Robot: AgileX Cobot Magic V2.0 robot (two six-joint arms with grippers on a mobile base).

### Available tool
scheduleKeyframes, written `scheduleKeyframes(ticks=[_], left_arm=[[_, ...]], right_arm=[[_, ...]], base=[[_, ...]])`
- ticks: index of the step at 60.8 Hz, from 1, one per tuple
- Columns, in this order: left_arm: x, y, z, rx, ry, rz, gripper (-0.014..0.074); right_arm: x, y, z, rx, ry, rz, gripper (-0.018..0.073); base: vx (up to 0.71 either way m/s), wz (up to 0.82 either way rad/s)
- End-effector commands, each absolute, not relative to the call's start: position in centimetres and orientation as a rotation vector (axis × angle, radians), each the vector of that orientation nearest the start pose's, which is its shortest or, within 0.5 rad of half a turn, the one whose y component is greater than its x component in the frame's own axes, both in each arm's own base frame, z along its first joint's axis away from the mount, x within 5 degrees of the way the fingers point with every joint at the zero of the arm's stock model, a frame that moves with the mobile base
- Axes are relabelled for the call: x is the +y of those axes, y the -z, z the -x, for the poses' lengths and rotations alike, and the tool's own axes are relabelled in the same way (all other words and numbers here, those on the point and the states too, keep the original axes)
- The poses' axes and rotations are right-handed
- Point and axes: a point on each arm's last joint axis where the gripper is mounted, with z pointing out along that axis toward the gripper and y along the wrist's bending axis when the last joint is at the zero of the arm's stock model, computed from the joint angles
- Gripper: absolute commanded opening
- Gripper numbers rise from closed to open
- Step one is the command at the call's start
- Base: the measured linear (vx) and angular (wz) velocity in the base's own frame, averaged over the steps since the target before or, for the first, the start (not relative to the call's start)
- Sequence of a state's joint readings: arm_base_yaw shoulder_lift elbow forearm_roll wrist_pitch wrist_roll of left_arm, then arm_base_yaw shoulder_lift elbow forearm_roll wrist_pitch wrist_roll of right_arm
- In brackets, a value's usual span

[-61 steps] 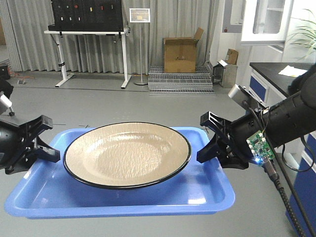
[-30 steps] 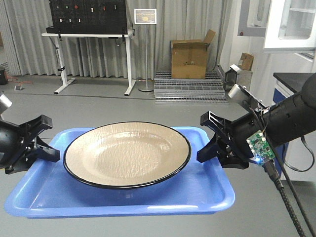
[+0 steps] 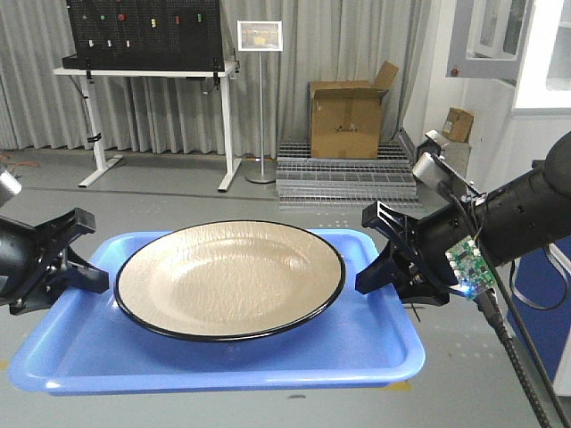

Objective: Place disk in tray to left cabinet
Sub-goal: 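Hold the tray level with both grippers while the base turns away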

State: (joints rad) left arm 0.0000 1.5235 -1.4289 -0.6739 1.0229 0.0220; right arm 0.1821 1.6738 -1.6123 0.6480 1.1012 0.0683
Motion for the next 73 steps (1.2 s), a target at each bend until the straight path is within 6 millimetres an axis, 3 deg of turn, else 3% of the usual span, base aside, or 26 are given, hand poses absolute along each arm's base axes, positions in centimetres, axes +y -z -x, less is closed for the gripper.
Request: scheduleKeyframes(ticks=[1, 73], left_arm=[[-6.24, -40.07, -31.04, 2.335, 1.042, 0.217, 0.0], [-6.24, -40.07, -31.05, 2.334, 1.042, 0.217, 0.0]], right_arm=[[12.58, -40.5, -33.12, 2.415, -1.152, -0.038, -0.0003], [12.62, -40.56, -33.13, 2.41, -1.161, -0.041, -0.0003]], base=[[0.68, -0.03], [0.65, 0.01]])
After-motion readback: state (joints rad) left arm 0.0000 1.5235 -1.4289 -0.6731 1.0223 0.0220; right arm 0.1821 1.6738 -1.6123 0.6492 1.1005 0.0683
